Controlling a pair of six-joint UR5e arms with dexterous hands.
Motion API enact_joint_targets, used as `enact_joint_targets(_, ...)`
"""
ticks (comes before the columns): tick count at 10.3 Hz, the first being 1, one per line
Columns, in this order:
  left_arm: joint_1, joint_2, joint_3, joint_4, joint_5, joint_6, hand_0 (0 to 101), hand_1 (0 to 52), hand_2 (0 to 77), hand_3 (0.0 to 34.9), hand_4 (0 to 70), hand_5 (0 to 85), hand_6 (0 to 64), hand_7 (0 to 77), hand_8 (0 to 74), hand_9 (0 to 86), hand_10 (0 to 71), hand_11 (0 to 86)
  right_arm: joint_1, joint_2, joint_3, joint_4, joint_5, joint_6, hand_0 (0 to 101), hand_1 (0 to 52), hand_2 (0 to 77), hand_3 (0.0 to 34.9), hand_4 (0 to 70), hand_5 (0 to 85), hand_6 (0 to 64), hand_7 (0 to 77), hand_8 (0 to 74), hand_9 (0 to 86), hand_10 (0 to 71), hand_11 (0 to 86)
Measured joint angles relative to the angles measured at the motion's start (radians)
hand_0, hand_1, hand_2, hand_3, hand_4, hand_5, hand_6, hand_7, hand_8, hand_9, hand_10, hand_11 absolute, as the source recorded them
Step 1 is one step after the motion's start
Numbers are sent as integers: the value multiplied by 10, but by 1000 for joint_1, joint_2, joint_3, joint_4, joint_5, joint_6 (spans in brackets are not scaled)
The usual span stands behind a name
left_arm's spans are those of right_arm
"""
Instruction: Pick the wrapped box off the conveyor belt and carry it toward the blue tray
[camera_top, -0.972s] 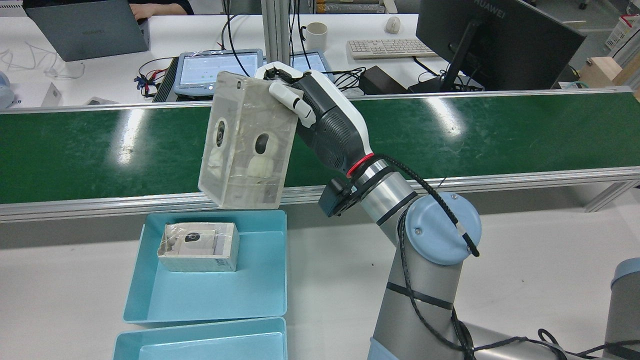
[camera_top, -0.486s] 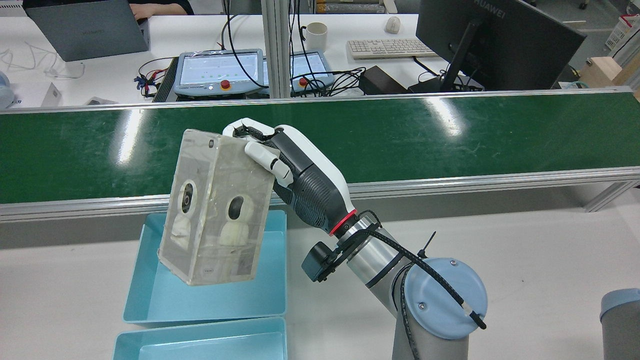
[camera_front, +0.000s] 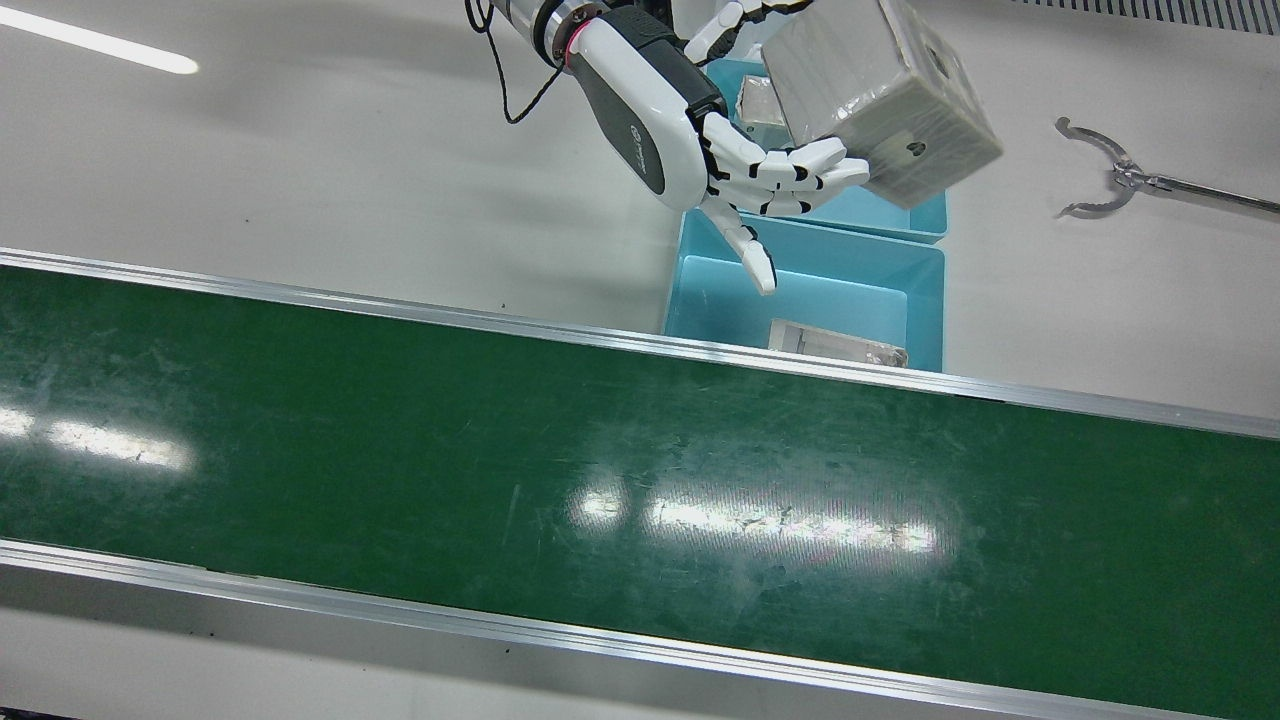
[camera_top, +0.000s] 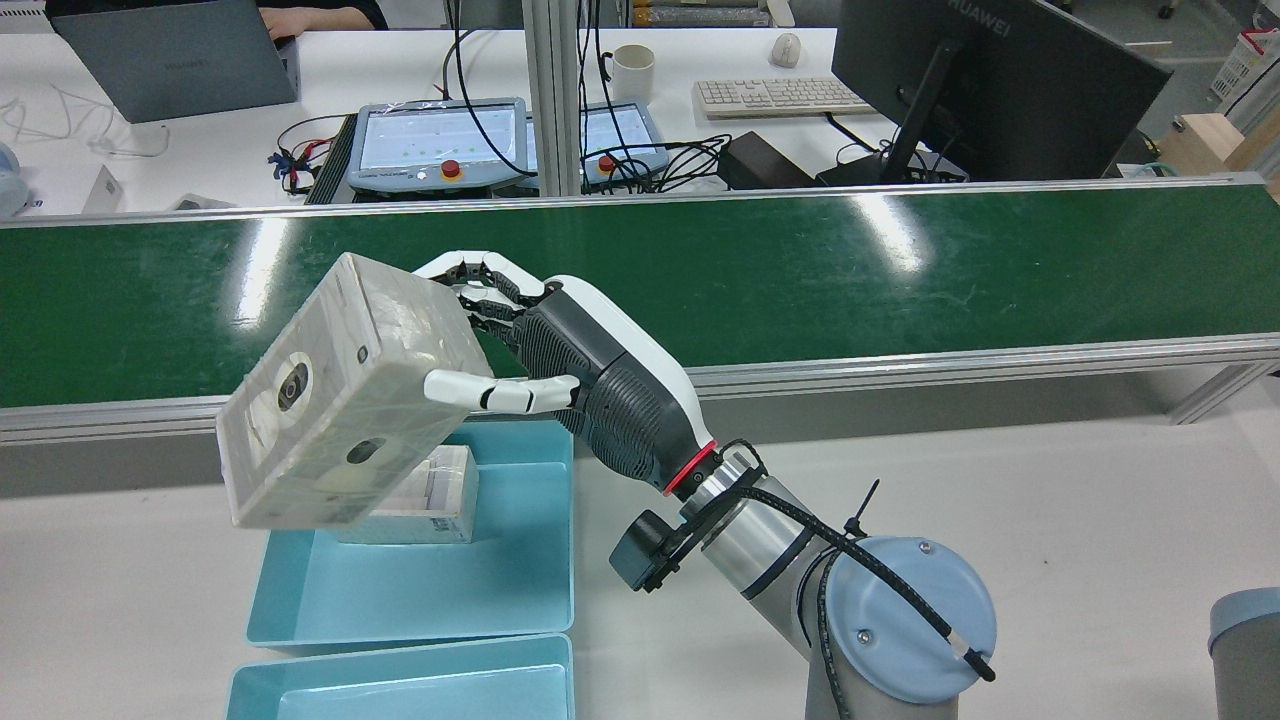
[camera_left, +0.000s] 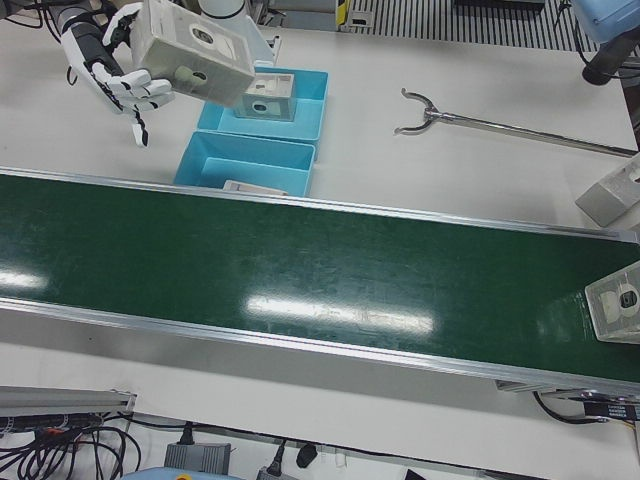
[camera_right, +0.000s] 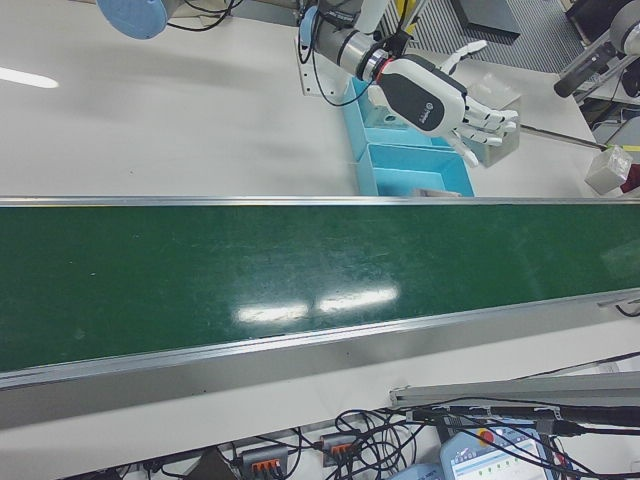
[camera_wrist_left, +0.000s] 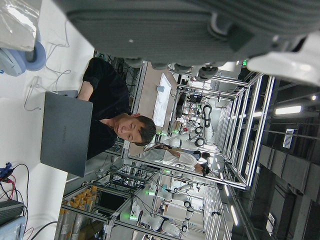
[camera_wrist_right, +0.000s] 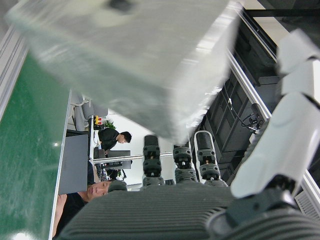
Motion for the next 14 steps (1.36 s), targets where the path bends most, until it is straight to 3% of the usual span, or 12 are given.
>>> enact_joint_targets(1,0,0,0,0,0,0,0,0,5,0,0,11,0,0,0,0,0,0,-3,-5,9,-1,-1,0,460,71,49,171,16,65,0,0,0,16,0,11)
enact_joint_targets(2,0,0,0,0,0,0,0,0,5,0,0,11,0,0,0,0,0,0,-6,-14,18,-1,-2,0,459,71,22,198,0,16,0,0,0,16,0,11)
enact_joint_targets(3,0,0,0,0,0,0,0,0,5,0,0,11,0,0,0,0,0,0,-7,-30,30,-1,-2,1,459,71,22,198,0,16,0,0,0,16,0,11)
enact_joint_targets(5,0,0,0,0,0,0,0,0,5,0,0,11,0,0,0,0,0,0,-6,-74,70,-2,-10,9,457,87,16,265,0,16,0,0,0,16,0,11)
enact_joint_targets(6,0,0,0,0,0,0,0,0,5,0,0,11,0,0,0,0,0,0,13,-98,97,-6,-34,13,457,87,16,265,0,16,0,0,0,16,0,11)
enact_joint_targets(7,0,0,0,0,0,0,0,0,5,0,0,11,0,0,0,0,0,0,68,-123,126,-21,-84,17,452,87,16,305,0,5,0,0,0,16,0,11)
enact_joint_targets(9,0,0,0,0,0,0,0,0,5,0,0,11,0,5,0,0,0,0,236,-164,161,-113,-184,62,450,82,16,307,0,0,0,0,0,11,0,11)
enact_joint_targets(10,0,0,0,0,0,0,0,0,5,0,0,11,0,5,0,0,5,0,306,-182,169,-171,-207,103,450,82,16,300,0,0,0,0,0,11,0,11)
enact_joint_targets(11,0,0,0,0,0,0,0,0,5,0,0,11,0,0,0,0,0,0,365,-210,176,-235,-221,149,451,82,16,244,11,5,0,0,22,5,0,11)
enact_joint_targets(12,0,0,0,0,0,0,0,0,5,0,0,11,0,0,0,0,0,0,410,-237,182,-291,-229,186,461,120,16,211,11,5,0,0,22,11,0,11)
enact_joint_targets(13,0,0,0,0,0,0,0,0,5,0,0,11,0,0,0,0,5,0,445,-258,186,-332,-237,215,461,120,16,211,11,5,0,0,22,11,0,11)
enact_joint_targets(14,0,0,0,0,0,0,0,0,5,0,0,11,0,0,0,0,0,0,466,-273,196,-356,-244,233,466,115,16,179,0,5,0,0,5,11,0,11)
